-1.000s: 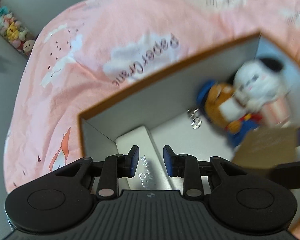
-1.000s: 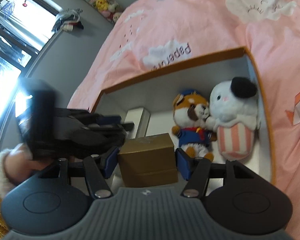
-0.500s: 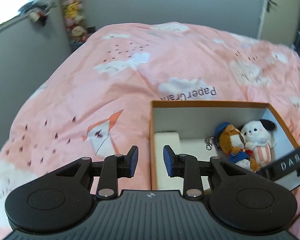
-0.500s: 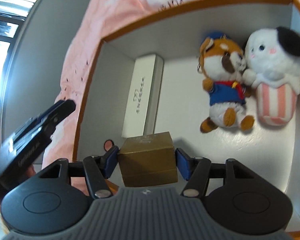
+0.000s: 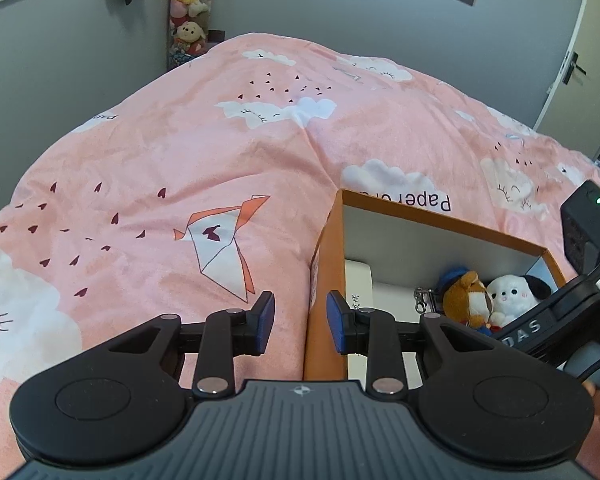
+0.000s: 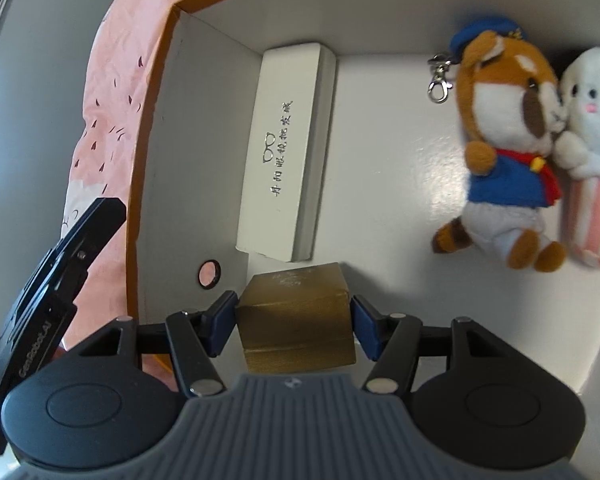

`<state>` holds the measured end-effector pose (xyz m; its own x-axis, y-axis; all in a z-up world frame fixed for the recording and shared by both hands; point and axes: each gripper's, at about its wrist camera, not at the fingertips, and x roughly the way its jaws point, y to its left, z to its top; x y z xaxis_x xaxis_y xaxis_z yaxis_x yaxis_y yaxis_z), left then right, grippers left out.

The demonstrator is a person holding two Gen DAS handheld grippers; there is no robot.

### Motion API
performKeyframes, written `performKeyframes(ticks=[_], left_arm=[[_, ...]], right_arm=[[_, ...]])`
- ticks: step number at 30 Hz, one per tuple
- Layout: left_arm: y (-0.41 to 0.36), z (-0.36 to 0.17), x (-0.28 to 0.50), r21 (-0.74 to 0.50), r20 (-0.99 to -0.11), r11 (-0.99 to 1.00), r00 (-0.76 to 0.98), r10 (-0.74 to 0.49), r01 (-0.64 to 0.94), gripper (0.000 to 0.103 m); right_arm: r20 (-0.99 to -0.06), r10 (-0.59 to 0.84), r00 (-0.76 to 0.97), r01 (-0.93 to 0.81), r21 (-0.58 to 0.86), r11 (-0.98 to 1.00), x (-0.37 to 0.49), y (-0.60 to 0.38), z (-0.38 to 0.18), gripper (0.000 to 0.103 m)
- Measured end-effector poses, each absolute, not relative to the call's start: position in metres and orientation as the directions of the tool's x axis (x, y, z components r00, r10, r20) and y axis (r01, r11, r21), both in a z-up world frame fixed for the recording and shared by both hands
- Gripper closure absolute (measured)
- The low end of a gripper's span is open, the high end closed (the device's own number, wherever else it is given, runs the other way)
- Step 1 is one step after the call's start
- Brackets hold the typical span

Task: Organize objects
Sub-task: 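Lower the gold box into the orange box with the right gripper and release, then grasp the pink case with the right gripper and lift it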

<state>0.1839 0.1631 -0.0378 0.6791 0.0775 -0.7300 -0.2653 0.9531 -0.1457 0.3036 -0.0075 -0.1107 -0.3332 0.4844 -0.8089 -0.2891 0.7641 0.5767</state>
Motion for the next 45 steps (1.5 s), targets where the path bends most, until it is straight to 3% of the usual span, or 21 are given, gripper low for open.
performKeyframes(ticks=[12,20,28,36,41,45], left_arm=[[0.166,-0.044,0.183,-0.175,-0.741,0.947,0.670,0.052,-0.268,0.068],[0.164,-0.042,0.180,-0.169,-0.734,0.947,0.676,0.064,-0.272,0.068],[0.161,-0.034,0.175,-0.170,-0.723,0.948,0.688,0.066,-0.270,0.068],[0.143,0.001,0.143,-0.130,-0.677,0.958,0.729,0.102,-0.255,0.068],[0.127,0.010,0.111,-0.154,-0.686,0.963,0.725,0.055,-0.219,0.068],[0.113,-0.002,0.088,-0.176,-0.733,0.964,0.681,0.008,-0.201,0.068]], right_arm=[[-0.745,0.585,-0.320,-0.188,0.656,0.731,0.299,-0.019,-0.117,0.039],[-0.725,0.608,-0.324,-0.175,0.678,0.714,0.293,-0.024,-0.120,0.082],[-0.726,0.626,-0.284,-0.223,0.685,0.694,0.288,-0.020,-0.113,0.081],[-0.716,0.695,-0.066,-0.424,0.651,0.630,0.251,-0.052,-0.042,0.077],[-0.683,0.725,0.082,-0.548,0.577,0.606,0.202,-0.089,-0.005,0.061],[-0.692,0.702,0.168,-0.611,0.486,0.625,0.164,-0.104,0.002,0.057]])
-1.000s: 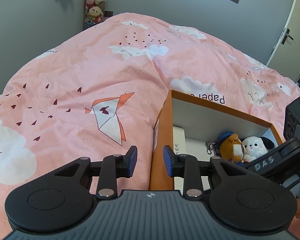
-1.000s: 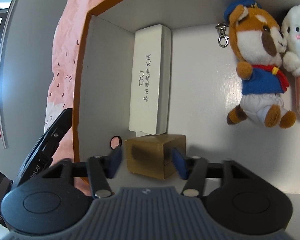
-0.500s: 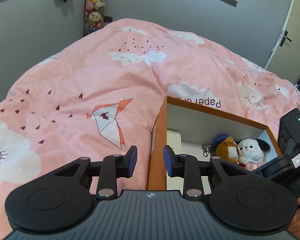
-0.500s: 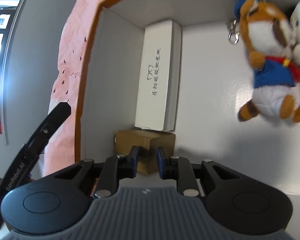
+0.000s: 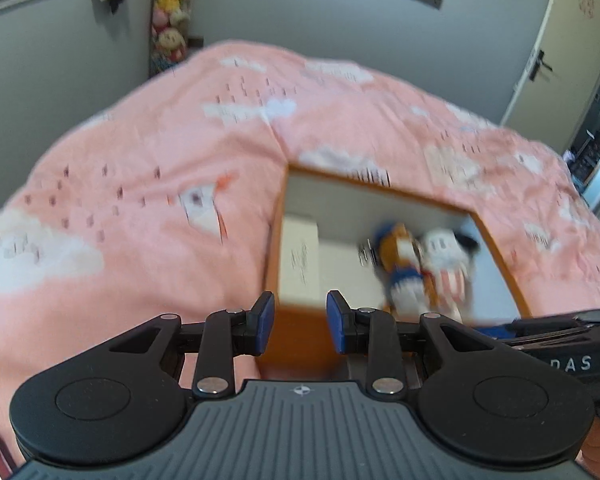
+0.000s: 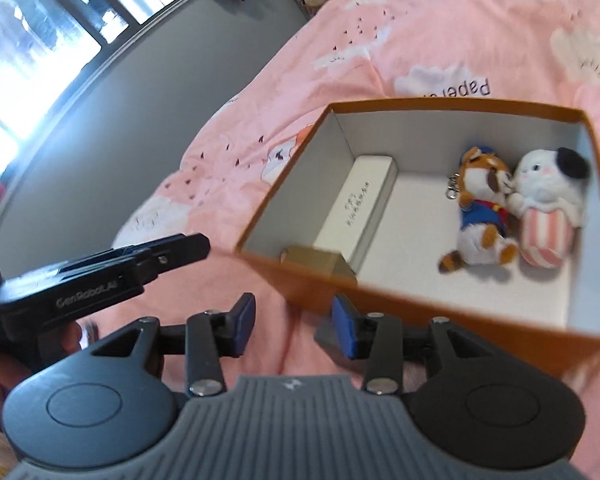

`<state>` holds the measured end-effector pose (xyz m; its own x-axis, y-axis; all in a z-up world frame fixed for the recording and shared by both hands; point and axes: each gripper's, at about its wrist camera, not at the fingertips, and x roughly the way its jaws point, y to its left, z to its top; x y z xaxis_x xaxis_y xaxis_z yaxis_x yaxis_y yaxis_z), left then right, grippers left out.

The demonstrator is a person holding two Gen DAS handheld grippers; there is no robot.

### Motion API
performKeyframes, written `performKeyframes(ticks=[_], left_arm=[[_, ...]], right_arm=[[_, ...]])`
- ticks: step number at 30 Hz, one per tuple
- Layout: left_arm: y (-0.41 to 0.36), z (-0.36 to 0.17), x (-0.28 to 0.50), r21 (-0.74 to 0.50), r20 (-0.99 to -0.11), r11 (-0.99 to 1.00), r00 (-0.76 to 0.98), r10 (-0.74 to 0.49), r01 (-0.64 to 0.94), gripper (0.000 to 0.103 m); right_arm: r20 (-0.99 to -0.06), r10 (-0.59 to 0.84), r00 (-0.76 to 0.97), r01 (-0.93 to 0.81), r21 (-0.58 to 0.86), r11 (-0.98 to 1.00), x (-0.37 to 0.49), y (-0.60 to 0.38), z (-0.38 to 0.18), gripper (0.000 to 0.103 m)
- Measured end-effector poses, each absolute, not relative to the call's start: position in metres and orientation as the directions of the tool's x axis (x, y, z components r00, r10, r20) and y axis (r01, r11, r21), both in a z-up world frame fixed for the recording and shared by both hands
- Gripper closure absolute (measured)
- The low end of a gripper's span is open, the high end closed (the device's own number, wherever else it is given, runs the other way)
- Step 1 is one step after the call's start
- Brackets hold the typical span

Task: Organize objects
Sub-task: 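Grasp the pink case with the right gripper and lift it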

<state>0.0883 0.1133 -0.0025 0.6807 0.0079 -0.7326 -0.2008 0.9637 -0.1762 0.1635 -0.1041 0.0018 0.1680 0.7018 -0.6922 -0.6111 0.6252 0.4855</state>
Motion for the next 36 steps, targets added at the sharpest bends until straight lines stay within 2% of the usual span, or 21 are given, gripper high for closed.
performKeyframes(ticks=[3,7,12,17,22,24,29,34,36], left_arm=[[0.104,-0.025,0.077,-0.185,-0.792,0.961,0.611,-0.023,-0.204,0.068],[0.096,-0.059,0.065,-0.191,-0.857,0.960,0.511,-0.062,-0.205,0.068],[0.098,-0.091,0.051,-0.204,-0.903,0.945,0.421,-0.081,-0.256,0.073],[0.105,-0.099,0.041,-0.239,-0.897,0.930,0.431,-0.102,-0.278,0.073],[0.105,-0.095,0.038,-0.198,-0.887,0.938,0.459,-0.047,-0.286,0.074],[0.108,-0.096,0.039,-0.209,-0.884,0.935,0.464,-0.056,-0.285,0.074],[0.112,-0.101,0.040,-0.227,-0.884,0.931,0.461,-0.074,-0.286,0.074],[0.114,-0.102,0.040,-0.241,-0.883,0.927,0.461,-0.087,-0.287,0.074],[0.114,-0.103,0.040,-0.249,-0.883,0.925,0.460,-0.095,-0.287,0.074]], right_arm=[[-0.717,0.670,0.192,-0.611,0.447,0.653,0.140,-0.104,-0.022,0.050],[-0.770,0.613,0.177,-0.580,0.422,0.697,0.126,-0.105,-0.051,0.049],[-0.844,0.515,0.149,-0.577,0.349,0.738,0.109,-0.105,-0.077,0.046],[-0.870,0.469,0.150,-0.677,0.256,0.690,0.086,-0.090,-0.084,0.038],[-0.900,0.383,0.209,-0.737,0.112,0.666,0.072,-0.066,-0.091,0.036],[-0.911,0.362,0.196,-0.743,0.103,0.661,0.072,-0.060,-0.097,0.035],[-0.922,0.315,0.223,-0.759,0.039,0.650,0.070,-0.049,-0.110,0.026],[-0.931,0.306,0.197,-0.727,0.071,0.683,0.079,-0.053,-0.119,0.026],[-0.930,0.318,0.184,-0.694,0.107,0.712,0.086,-0.064,-0.117,0.035]])
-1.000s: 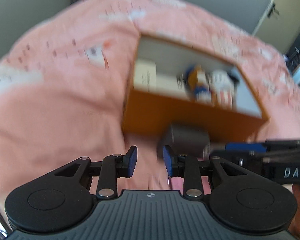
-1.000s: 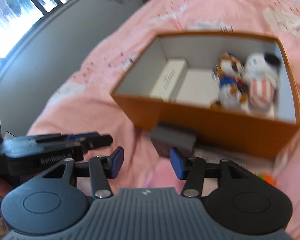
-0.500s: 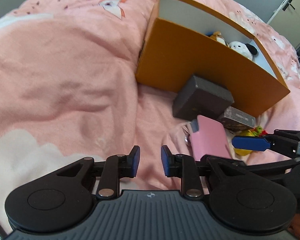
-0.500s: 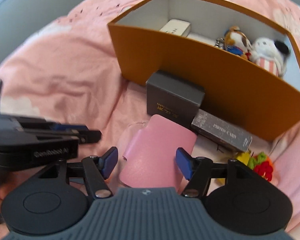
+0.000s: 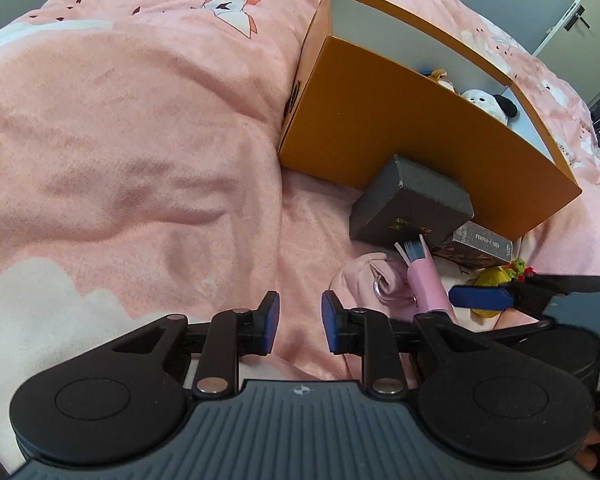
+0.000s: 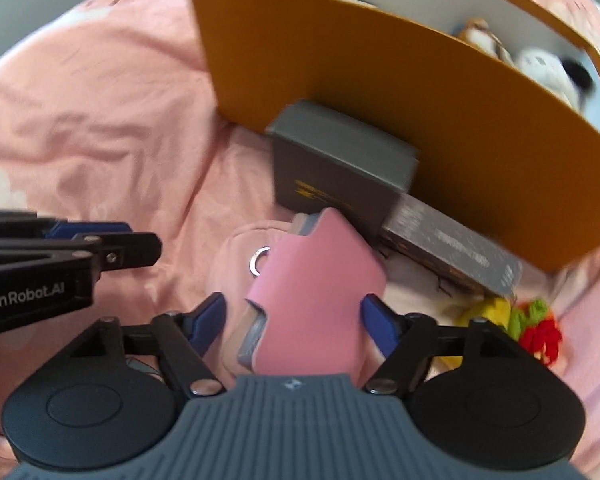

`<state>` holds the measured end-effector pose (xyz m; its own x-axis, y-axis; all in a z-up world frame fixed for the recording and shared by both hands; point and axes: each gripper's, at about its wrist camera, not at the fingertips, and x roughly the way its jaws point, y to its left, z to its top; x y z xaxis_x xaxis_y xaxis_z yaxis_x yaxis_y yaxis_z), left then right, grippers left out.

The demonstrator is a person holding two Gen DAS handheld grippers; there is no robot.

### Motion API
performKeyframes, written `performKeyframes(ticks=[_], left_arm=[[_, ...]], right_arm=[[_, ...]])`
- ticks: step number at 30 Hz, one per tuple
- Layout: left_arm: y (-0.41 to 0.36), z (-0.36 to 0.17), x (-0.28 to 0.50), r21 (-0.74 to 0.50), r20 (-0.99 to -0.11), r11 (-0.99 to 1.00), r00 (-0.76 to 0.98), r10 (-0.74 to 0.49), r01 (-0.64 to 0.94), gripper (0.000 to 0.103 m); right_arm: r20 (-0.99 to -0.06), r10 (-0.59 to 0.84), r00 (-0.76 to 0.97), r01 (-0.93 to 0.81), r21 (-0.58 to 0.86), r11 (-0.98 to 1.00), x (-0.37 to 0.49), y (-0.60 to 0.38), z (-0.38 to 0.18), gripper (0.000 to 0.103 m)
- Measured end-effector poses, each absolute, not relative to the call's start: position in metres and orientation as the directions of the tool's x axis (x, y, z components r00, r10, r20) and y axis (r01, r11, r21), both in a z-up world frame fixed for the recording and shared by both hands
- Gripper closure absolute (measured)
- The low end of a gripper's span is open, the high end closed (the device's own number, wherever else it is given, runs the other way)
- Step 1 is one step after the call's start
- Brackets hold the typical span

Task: Organize objects
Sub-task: 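Grasp the pink case with the right gripper and lift it, then grasp the small pink backpack with the left gripper while the right holds the pink case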

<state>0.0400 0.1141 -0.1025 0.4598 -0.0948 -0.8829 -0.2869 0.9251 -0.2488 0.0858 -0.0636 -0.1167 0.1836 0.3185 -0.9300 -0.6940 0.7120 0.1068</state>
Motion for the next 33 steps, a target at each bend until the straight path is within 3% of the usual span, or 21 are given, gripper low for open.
performKeyframes(ticks=[5,7,10,14,20,25,29,33], left_arm=[[0.112,-0.104,0.043,-0.306,-0.873,0.916,0.460,-0.162,-0.258,0.074],[0.110,-0.105,0.045,-0.334,-0.866,0.911,0.460,-0.197,-0.240,0.074],[0.105,-0.108,0.048,-0.370,-0.859,0.903,0.451,-0.242,-0.220,0.062],[0.100,-0.117,0.054,-0.394,-0.865,0.889,0.423,-0.272,-0.233,0.051],[0.101,-0.137,0.060,-0.393,-0.890,0.869,0.361,-0.278,-0.301,0.045],[0.098,-0.155,0.068,-0.431,-0.884,0.846,0.338,-0.324,-0.315,0.038],[0.097,-0.152,0.065,-0.440,-0.877,0.838,0.355,-0.324,-0.322,0.059],[0.094,-0.124,0.056,-0.382,-0.886,0.879,0.383,-0.261,-0.286,0.069]], right_arm=[[-0.932,0.331,0.145,-0.611,0.179,0.771,0.098,-0.097,-0.114,0.060],[-0.928,0.348,0.132,-0.583,0.211,0.784,0.099,-0.110,-0.113,0.065],[-0.920,0.365,0.141,-0.559,0.230,0.797,0.101,-0.124,-0.108,0.072],[-0.916,0.369,0.156,-0.542,0.233,0.807,0.106,-0.137,-0.104,0.073],[-0.903,0.399,0.161,-0.538,0.258,0.802,0.116,-0.142,-0.107,0.072],[-0.899,0.414,0.141,-0.543,0.279,0.792,0.120,-0.143,-0.114,0.078],[-0.891,0.433,0.136,-0.534,0.302,0.790,0.120,-0.145,-0.116,0.079],[-0.872,0.475,0.118,-0.533,0.348,0.771,0.115,-0.147,-0.108,0.080]])
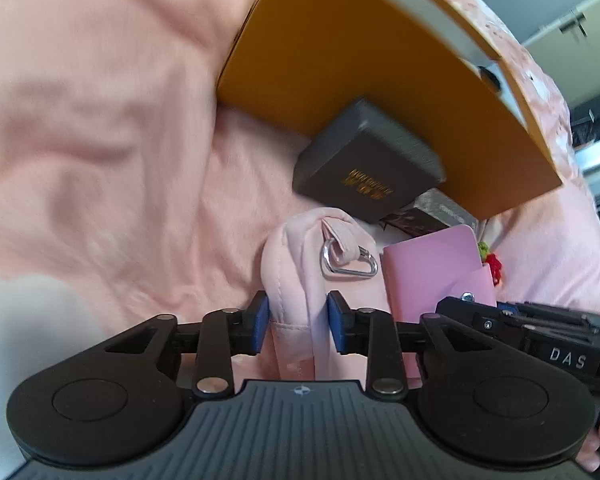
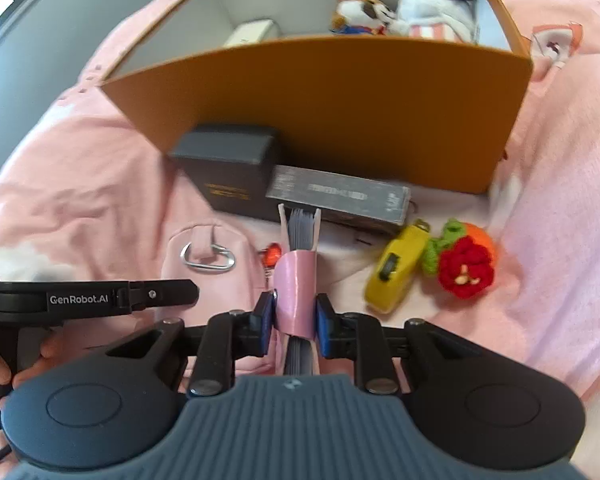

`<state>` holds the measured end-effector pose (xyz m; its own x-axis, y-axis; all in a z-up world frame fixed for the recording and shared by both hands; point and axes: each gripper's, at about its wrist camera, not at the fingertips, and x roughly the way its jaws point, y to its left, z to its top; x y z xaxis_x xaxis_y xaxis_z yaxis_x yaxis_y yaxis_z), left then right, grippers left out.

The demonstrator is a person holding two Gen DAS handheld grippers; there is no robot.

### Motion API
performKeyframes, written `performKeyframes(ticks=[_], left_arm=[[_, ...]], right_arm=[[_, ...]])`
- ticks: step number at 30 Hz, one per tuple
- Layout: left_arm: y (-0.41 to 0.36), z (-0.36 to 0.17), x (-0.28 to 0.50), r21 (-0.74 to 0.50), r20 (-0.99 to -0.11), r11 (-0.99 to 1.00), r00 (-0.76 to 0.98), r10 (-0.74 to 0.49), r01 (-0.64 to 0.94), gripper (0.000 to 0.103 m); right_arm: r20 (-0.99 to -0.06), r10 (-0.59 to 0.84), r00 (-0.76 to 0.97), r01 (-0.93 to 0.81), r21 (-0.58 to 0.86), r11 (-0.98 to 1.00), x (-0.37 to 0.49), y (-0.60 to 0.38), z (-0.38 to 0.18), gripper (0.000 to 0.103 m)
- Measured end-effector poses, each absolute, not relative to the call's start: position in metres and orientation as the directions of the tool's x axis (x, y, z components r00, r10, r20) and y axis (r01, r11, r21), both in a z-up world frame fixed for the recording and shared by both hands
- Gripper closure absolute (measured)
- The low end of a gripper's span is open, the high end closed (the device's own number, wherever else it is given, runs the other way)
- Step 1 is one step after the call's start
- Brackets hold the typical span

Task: Organize objects
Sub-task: 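Grasp the small pink backpack with the left gripper while the right holds the pink case, then lift the pink backpack with the left gripper while the right carries the pink case toward the orange box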

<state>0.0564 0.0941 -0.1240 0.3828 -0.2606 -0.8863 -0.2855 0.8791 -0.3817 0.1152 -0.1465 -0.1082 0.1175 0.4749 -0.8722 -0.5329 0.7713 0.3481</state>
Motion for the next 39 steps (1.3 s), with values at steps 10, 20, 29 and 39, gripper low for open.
performKeyframes(ticks=[10,20,29,39], left_arm=[[0.059,-0.088,0.062,0.006,-0.925,0.991,0.377,0.055,-0.130,0.069],[0.070,-0.078,0.062,-0.294,-0.870,0.948,0.445,-0.213,-0.120,0.065],[0.082,-0.084,0.066,-0.567,-0.750,0.815,0.482,-0.452,-0.120,0.062],[0.067,-0.106,0.073,-0.348,-0.866,0.932,0.416,-0.279,-0.100,0.051]], right_arm=[[-0.824,0.559,0.097,-0.575,0.412,0.707,0.108,-0.134,-0.094,0.080],[-0.818,0.572,0.064,-0.537,0.454,0.711,0.104,-0.148,-0.096,0.080],[-0.834,0.512,0.203,-0.465,0.379,0.800,0.113,-0.189,-0.084,0.080],[-0.829,0.498,0.256,-0.473,0.342,0.812,0.111,-0.196,-0.077,0.080]])
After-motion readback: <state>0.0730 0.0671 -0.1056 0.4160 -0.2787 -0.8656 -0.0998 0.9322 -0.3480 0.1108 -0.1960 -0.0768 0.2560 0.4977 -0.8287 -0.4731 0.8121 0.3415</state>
